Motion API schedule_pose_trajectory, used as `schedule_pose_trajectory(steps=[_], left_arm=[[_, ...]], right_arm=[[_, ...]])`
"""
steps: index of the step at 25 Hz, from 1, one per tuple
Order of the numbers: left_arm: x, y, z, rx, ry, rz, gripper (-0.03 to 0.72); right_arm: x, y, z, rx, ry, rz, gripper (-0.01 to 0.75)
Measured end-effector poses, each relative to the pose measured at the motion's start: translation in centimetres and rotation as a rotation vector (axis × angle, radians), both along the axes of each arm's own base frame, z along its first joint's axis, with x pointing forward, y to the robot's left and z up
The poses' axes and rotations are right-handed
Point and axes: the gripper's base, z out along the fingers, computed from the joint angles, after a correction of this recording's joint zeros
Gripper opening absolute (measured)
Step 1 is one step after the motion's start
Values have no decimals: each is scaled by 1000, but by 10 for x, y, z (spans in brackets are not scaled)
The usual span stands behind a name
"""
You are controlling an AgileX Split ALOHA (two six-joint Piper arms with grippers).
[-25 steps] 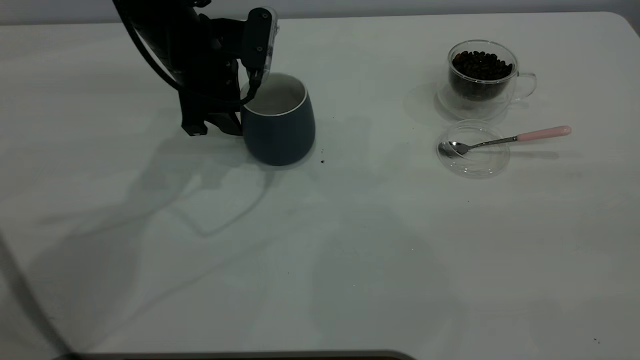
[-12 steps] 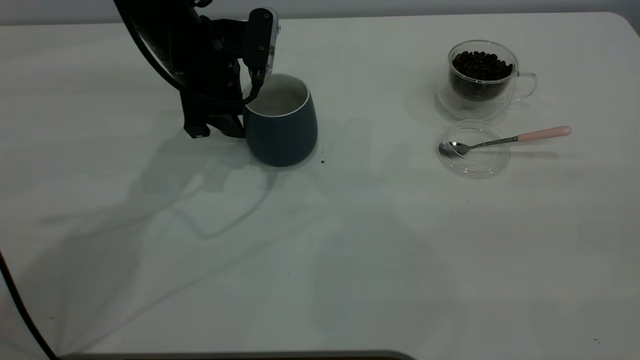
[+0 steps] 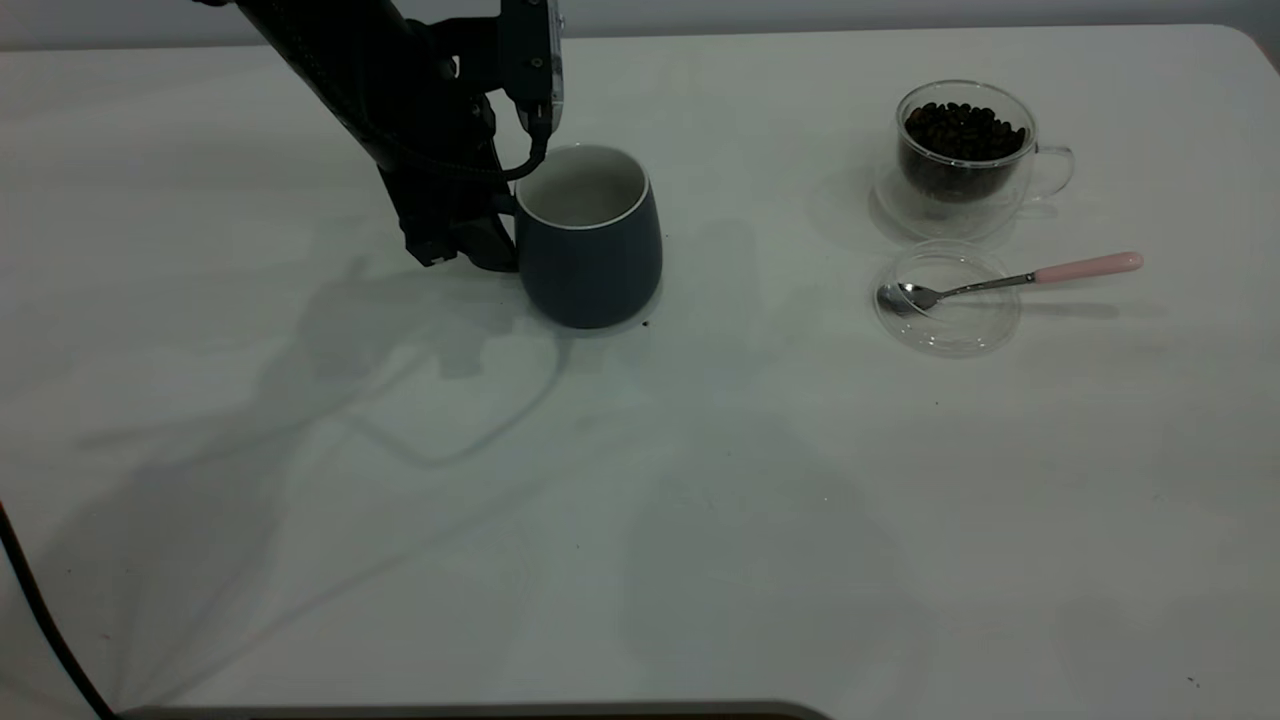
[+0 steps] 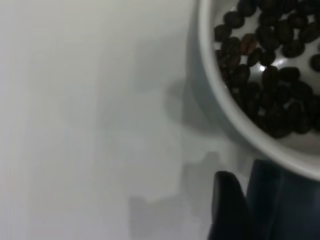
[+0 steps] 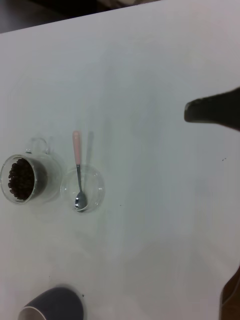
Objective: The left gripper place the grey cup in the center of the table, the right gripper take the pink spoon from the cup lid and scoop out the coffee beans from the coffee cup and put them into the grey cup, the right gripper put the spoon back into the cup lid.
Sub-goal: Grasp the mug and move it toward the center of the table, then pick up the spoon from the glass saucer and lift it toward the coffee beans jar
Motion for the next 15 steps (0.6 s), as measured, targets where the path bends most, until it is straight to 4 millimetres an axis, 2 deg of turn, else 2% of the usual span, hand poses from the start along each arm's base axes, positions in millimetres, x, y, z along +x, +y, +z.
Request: schedule_pose_trajectory(steps=[2,5,11,15], left_arm=[[-1,1,0,12,10,-19,507],[-5,3,13,46,34,-74,511],[-4,6,55,73,-7,-75,511],[-6,9,88,74,-26,-3,511]], right_arm=[[0,0,0,0,0,0,589],[0,0,0,0,0,0,589],[0,0,0,-1,0,1,589],[0,0,0,-1,0,1,589]])
